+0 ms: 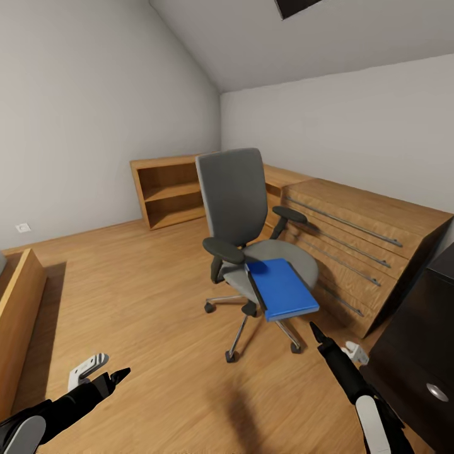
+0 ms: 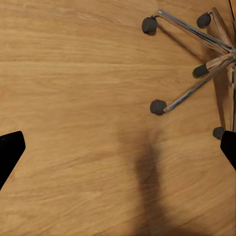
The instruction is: In the bedroom, organize the workspace by keeping the computer under the desk, ensuring the monitor is on the desk, placing the keyboard on the desk next to the monitor, placing the mouse on the desk next to the keyboard, moving the folder from the swivel chair onto the desk next to the mouse, stacking the notebook on top of the folder with the pen on top of the notebook, and positioning the swivel chair next to the desk.
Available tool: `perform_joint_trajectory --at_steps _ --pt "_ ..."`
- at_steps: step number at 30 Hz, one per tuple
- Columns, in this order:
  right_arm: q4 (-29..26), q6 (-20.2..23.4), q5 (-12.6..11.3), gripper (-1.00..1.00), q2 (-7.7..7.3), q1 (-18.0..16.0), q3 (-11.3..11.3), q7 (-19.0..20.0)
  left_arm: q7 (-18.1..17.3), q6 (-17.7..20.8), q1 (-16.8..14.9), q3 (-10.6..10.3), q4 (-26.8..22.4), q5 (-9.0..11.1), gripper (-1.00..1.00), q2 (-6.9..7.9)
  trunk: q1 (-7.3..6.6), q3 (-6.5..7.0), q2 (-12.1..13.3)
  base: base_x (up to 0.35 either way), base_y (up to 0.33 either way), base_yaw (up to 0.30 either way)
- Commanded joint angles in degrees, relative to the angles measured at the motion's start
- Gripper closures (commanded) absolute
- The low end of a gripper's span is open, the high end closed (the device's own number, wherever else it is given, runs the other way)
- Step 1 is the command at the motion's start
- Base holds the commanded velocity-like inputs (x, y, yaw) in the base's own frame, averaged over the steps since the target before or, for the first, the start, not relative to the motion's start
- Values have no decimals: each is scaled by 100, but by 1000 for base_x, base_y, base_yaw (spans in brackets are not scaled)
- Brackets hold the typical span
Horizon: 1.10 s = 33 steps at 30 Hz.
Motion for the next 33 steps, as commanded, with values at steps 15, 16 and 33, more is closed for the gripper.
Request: perform_joint_trajectory --at_steps 15,16,33 --pt "5 515 -1414 -100 26 -5 -7 7 50 24 -3 2 -6 62 -100 1 329 -275 -605 0 0 0" --pt "6 520 -1440 -100 26 -5 -6 7 50 24 -3 2 -6 62 -100 1 351 -293 -645 0 0 0" --pt "20 544 -1549 -100 81 -5 687 19 42 21 -3 2 -6 62 -100 1 417 -347 -766 0 0 0"
